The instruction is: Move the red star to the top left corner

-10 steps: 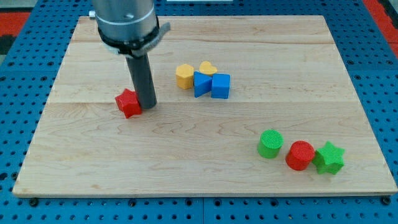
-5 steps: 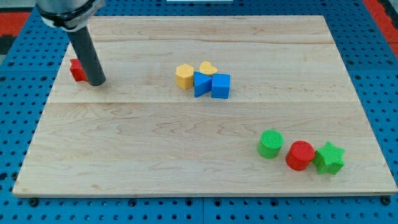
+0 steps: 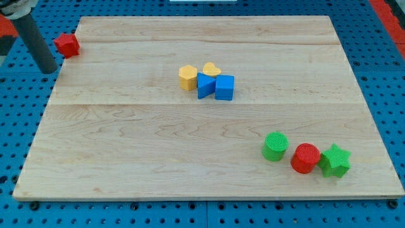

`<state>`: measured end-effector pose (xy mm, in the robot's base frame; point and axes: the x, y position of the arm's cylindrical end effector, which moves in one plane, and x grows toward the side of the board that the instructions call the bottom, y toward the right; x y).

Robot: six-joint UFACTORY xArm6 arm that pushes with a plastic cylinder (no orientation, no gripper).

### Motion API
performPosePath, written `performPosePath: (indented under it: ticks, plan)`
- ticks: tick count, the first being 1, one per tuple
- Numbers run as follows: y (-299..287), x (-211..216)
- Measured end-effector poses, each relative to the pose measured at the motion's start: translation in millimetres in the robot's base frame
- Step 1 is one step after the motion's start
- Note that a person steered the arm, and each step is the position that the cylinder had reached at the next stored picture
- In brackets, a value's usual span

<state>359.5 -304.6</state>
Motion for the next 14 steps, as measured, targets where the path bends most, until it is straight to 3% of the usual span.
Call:
performPosePath:
  ticks: [3, 5, 6, 7, 8, 12, 14]
  plan:
    - [8.2, -93.3]
    - [120.9, -97.7]
    - [154.5, -69.0]
    - [268.3, -97.2]
    - [286.4, -165.0]
    - [218.1, -167.5]
    - [156.8, -168.2]
